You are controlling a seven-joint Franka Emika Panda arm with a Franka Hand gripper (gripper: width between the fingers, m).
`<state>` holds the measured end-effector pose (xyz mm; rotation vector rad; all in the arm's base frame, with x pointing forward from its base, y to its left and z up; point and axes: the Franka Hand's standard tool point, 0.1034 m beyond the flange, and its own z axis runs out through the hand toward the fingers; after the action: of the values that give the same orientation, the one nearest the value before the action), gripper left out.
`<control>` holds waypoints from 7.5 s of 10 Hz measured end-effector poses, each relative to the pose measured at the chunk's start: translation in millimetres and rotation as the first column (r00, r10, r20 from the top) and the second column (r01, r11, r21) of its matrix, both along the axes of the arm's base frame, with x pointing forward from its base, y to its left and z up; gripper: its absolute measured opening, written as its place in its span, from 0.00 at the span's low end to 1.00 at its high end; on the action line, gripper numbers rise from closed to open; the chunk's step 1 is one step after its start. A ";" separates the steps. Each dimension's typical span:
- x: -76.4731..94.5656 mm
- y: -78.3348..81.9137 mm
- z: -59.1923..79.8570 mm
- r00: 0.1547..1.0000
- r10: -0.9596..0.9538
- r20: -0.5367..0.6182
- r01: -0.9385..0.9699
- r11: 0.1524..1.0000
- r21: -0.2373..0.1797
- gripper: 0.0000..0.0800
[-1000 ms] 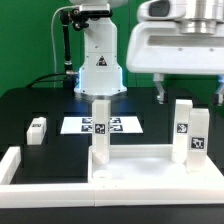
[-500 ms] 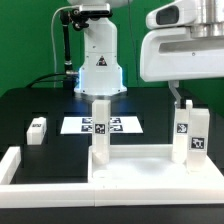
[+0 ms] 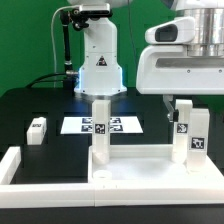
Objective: Assemble desk
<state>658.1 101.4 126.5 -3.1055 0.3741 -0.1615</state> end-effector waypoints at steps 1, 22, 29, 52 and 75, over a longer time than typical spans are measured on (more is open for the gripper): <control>0.3 5.0 -6.9 0.999 -0.039 0.009 0.039 0.999 -0.029 0.81; -10.1 7.4 -10.0 0.291 -0.955 -0.056 0.950 0.282 0.133 0.79; -9.3 8.8 -12.5 0.861 -0.505 0.063 0.498 0.862 0.101 0.81; -9.6 -23.9 -14.7 -0.121 -0.987 -0.103 0.992 -0.124 0.025 0.38; 8.6 17.1 10.0 0.970 -0.231 0.074 0.232 0.973 -0.008 0.81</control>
Offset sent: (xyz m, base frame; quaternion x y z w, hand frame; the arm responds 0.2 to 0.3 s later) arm 0.0000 0.0000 0.0000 0.0000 0.0000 0.0650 0.9979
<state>666.6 118.5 136.5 -3.0519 0.7357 -0.2795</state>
